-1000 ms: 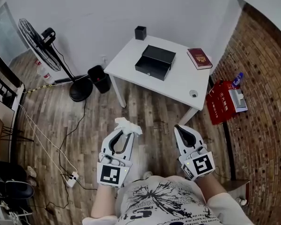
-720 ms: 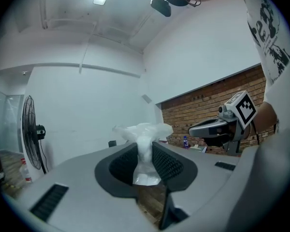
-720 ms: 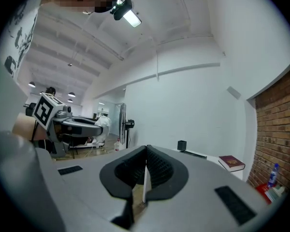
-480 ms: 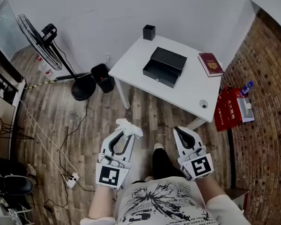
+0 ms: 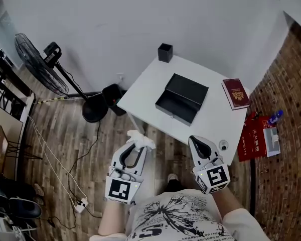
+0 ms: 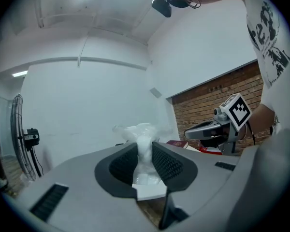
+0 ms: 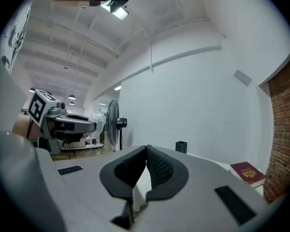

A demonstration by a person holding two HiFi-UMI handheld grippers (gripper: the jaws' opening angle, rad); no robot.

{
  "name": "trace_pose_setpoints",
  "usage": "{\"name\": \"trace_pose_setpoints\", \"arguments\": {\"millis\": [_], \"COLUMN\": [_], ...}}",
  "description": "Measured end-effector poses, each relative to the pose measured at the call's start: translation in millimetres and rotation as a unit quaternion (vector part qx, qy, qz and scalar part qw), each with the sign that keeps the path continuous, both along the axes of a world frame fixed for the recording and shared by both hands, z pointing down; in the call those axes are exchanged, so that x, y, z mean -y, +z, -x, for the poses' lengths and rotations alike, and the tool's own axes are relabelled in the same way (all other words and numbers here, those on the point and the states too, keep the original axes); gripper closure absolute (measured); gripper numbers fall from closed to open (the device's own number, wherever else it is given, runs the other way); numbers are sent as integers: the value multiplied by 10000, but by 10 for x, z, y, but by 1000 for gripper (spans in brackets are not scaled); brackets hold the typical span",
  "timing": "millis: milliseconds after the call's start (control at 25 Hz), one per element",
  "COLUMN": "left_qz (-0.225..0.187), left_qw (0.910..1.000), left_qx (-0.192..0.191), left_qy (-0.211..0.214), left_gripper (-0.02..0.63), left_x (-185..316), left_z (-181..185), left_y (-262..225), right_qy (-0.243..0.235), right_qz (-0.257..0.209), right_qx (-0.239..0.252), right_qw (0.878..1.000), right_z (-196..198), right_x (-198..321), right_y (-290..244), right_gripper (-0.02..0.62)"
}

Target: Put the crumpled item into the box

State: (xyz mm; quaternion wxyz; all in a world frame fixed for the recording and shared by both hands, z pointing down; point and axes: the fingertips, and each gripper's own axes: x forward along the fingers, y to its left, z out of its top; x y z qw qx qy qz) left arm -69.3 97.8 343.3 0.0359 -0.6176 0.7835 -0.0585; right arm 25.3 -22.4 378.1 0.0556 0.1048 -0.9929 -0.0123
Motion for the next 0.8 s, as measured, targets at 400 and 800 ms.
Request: {"name": "trace_pose_setpoints", "arguments": {"millis": [400, 800], "left_qz": [142, 905], "left_qw": [9995, 9829], "left_qx": [68, 209], "left_qy": [282, 1588], "left_gripper": [503, 502], "left_x": [1201, 2201], "left_z": [551, 1177], "left_y": [180, 501], "right_qy": [260, 1255], "right_qz": [44, 185], "right_qx": [-171, -411], "right_qw": [9995, 9911], "right_z": [484, 979], "right_x": [1105, 1743], "right_y": [134, 279], "right_gripper": [580, 581]}}
